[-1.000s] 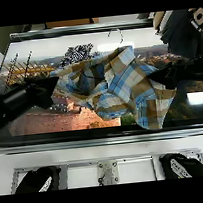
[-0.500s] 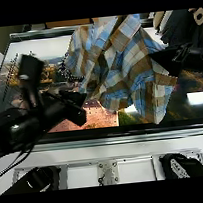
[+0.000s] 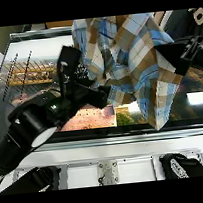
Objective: Fold the clothes and pants, and hang the long-sleeved shirts on hangers.
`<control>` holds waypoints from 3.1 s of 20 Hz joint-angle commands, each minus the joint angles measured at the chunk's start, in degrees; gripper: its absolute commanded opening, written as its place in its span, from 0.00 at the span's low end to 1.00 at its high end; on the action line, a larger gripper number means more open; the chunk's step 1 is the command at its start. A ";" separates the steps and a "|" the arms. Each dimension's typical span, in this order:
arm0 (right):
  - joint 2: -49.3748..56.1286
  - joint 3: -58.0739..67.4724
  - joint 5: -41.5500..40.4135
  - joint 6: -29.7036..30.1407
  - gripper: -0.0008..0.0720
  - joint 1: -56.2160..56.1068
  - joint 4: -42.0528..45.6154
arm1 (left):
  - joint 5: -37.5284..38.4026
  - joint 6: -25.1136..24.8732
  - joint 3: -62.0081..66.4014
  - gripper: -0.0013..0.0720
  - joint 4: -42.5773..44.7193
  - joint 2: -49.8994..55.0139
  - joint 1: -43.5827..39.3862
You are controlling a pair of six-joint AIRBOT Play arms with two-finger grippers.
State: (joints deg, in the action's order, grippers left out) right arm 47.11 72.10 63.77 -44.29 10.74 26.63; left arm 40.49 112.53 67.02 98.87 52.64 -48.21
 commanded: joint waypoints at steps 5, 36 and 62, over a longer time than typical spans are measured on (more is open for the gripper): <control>-4.24 0.26 -6.05 -17.29 0.02 13.90 16.87 | 6.78 0.81 7.08 0.15 0.11 0.48 7.63; 6.12 34.93 -12.57 -54.12 0.02 53.33 69.59 | 9.46 -2.78 7.08 0.04 0.48 0.61 9.14; 3.34 34.95 -18.60 -56.50 0.02 53.31 68.46 | 9.44 -2.75 7.06 0.04 0.39 0.61 9.11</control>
State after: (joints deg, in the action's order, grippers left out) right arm 50.98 107.00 47.35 -100.38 64.03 95.35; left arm 49.95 109.89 74.06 99.29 53.21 -39.11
